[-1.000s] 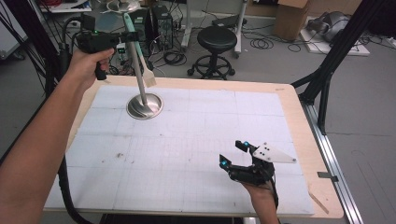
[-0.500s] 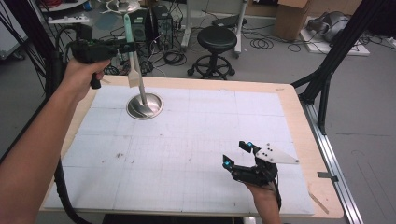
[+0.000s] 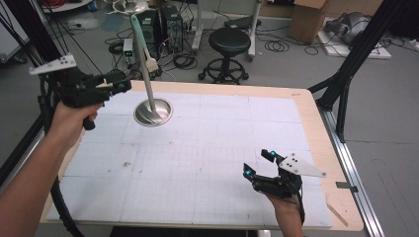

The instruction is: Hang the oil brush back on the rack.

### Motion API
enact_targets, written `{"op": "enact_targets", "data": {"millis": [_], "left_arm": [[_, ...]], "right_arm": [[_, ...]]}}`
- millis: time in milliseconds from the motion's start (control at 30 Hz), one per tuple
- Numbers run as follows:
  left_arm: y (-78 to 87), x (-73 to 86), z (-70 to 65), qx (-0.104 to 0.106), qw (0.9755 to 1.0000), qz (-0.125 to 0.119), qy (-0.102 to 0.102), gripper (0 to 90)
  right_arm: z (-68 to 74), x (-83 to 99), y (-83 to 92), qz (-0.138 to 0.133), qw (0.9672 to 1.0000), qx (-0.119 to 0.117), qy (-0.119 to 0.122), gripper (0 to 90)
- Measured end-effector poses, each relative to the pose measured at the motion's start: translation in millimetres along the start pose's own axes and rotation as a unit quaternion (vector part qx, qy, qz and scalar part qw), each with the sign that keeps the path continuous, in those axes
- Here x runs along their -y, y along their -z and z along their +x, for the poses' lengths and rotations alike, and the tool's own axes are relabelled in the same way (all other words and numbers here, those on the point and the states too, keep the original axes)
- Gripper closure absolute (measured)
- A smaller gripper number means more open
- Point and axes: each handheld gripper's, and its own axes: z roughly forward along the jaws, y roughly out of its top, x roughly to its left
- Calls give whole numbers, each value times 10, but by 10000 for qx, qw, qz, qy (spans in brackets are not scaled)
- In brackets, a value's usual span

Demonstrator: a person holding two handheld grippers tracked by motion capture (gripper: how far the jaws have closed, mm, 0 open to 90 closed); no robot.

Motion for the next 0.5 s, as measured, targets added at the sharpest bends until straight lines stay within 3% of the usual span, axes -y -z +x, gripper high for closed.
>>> {"op": "enact_targets", "data": {"millis": [233,333,500], "left_arm": [[134,517,-252,244,9995,-207,-40,289],[191,785,-317,95,9998,-147,-69,194],[277,1088,-418,-99,9997,-137,-172,181]], "right_arm": [[-39,45,7,132,9997,160,89,197],[-36,69,-4,195,9996,173,147,197],[-47,128,4,323,9992,175,174,197]]}}
